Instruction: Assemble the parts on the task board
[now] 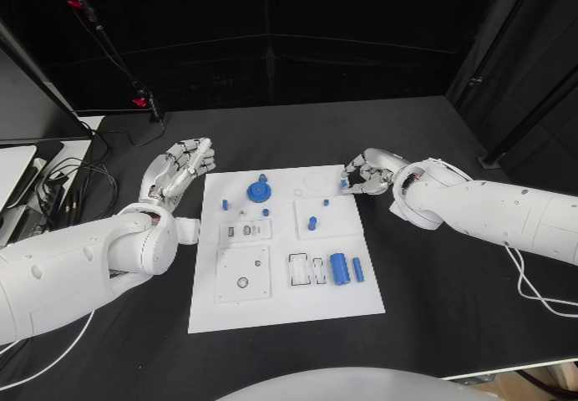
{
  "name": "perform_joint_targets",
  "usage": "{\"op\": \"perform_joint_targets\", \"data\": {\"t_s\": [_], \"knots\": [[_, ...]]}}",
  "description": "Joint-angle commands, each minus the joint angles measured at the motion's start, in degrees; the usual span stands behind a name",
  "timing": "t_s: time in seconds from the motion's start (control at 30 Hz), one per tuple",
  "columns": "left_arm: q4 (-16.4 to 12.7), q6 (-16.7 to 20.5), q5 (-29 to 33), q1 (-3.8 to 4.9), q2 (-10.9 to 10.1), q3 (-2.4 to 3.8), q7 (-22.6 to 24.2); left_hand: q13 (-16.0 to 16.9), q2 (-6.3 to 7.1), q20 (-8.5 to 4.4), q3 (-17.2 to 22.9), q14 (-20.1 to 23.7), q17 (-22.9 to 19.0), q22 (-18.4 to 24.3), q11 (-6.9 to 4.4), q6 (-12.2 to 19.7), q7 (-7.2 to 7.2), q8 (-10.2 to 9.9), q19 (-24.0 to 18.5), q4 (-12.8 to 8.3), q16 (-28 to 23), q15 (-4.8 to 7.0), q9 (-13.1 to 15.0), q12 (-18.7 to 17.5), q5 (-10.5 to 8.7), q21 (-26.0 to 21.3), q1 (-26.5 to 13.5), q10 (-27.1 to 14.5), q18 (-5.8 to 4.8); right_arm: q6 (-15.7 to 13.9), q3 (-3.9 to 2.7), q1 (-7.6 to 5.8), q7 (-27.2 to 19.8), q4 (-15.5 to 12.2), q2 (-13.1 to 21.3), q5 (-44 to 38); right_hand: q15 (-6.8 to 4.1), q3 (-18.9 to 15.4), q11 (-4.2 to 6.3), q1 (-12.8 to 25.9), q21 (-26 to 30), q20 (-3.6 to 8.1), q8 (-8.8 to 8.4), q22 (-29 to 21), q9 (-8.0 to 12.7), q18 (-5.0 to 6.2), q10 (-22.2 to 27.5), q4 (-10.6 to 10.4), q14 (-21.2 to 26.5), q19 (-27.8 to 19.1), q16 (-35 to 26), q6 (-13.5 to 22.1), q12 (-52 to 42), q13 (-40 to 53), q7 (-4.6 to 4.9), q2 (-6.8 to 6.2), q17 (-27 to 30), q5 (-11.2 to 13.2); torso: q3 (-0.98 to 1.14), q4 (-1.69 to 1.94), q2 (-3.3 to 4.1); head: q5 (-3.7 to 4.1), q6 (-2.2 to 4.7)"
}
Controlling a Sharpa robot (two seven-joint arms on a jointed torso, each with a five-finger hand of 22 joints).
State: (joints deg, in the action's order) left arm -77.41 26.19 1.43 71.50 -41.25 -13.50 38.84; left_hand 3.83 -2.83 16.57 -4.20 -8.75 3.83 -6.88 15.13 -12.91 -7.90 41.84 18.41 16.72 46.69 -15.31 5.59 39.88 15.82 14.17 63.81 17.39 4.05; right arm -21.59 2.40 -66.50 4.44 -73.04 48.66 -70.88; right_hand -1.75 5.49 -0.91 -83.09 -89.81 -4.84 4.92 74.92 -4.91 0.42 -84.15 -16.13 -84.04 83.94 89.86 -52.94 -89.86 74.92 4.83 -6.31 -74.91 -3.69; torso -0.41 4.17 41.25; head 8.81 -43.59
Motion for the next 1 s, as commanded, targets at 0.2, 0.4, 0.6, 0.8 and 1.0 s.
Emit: {"op": "perform_joint_targets", "data": {"t_s": [0.2, 0.4, 0.6, 0.8, 1.0], "knots": [[-0.1, -0.2, -0.4, 0.08, -0.1, 0.04, 10.9, 0.0, -0.64, 0.09, -0.5, 0.4, -0.1, -0.1, 0.12, 0.0, -9.19, 0.2, 0.0, 0.0, 0.3, 0.10, -0.1, 0.2, 0.32, 0.3, 0.1, -0.3, 1.06, 1.3, -0.03, -0.09, 1.4, 0.1, -0.4, -1.1, -0.34, 0.7, 0.63, -1.1, -0.2, 0.37, 0.58, 15.1, -0.2, -0.42, -5.9, 0.4, -6.0, 6.1, 0.1, -1.1, -0.1, 15.1, -0.48, 0.65, -15.1, -0.7, -0.01, -0.03, 0.04, -0.10, -0.32], [-0.1, -0.2, -0.4, 0.08, 0.0, 0.04, 11.0, 0.0, -0.68, 0.08, -0.5, 0.4, -0.1, -0.1, 0.12, 0.0, -9.19, 0.2, 0.0, 0.0, 0.3, 0.10, -0.1, 0.2, 0.33, 0.3, 0.1, -0.3, 1.06, 1.5, -0.03, -0.09, 1.9, 0.3, -0.7, -1.2, -0.38, 0.8, 0.69, -1.2, -0.2, 0.40, 0.64, 15.1, -0.2, -0.42, -5.9, 0.5, -6.0, 6.1, 0.1, -1.3, -0.1, 15.1, -0.56, 0.81, -15.1, -0.8, -0.01, -0.05, 0.00, -0.37, -0.45], [-0.2, -0.1, -0.4, 0.08, 0.0, 0.04, 11.1, 0.0, -0.70, 0.08, -0.5, 0.4, -0.1, -0.1, 0.12, 0.0, -9.19, 0.2, 0.0, 0.0, 0.3, 0.10, -0.1, 0.2, 0.33, 0.3, 0.1, -0.3, 1.06, 1.6, -0.03, -0.08, 2.1, 0.4, -0.8, -1.2, -0.41, 0.8, 0.73, -1.2, -0.2, 0.42, 0.68, 15.1, -0.2, -0.42, -5.9, 0.5, -6.0, 6.1, 0.1, -1.4, -0.1, 15.1, -0.62, 0.93, -15.1, -0.8, 0.01, -0.06, 0.00, -0.52, -0.56], [-0.3, -0.1, -0.4, 0.08, -0.1, 0.04, 11.1, 0.0, -0.70, 0.08, -0.5, 0.4, -0.1, -0.1, 0.12, 0.0, -9.19, 0.2, 0.0, 0.0, 0.3, 0.10, -0.1, 0.2, 0.33, 0.3, 0.1, -0.3, 1.06, 0.9, -0.03, -0.08, 1.4, 0.5, -0.9, -1.2, -0.55, 0.9, 0.90, -1.3, -0.2, 0.55, 1.09, 15.1, -0.4, -0.42, -5.9, 0.6, -6.0, 6.1, 0.1, -2.5, -0.1, 15.1, -0.76, 1.24, -15.1, -0.9, -0.02, -0.03, 0.00, -0.62, -0.80], [-0.3, -0.1, -0.4, 0.08, -0.2, 0.04, 11.1, 0.0, -0.70, 0.08, -0.5, 0.4, -0.1, -0.1, 0.12, 0.0, -9.19, 0.2, 0.0, 0.0, 0.3, 0.10, -0.1, 0.2, 0.33, 0.3, 0.1, -0.3, 1.06, 0.2, -0.03, -0.08, 0.9, 0.5, -1.0, -1.2, -0.61, 1.1, 0.90, -1.5, -0.2, 0.64, 1.55, 15.1, -0.6, -0.42, -5.9, 0.9, -6.0, 6.1, 0.1, -3.9, -0.1, 15.1, -0.81, 1.53, -15.1, -0.9, 0.01, -0.07, -0.01, -0.78, -0.80]]}}
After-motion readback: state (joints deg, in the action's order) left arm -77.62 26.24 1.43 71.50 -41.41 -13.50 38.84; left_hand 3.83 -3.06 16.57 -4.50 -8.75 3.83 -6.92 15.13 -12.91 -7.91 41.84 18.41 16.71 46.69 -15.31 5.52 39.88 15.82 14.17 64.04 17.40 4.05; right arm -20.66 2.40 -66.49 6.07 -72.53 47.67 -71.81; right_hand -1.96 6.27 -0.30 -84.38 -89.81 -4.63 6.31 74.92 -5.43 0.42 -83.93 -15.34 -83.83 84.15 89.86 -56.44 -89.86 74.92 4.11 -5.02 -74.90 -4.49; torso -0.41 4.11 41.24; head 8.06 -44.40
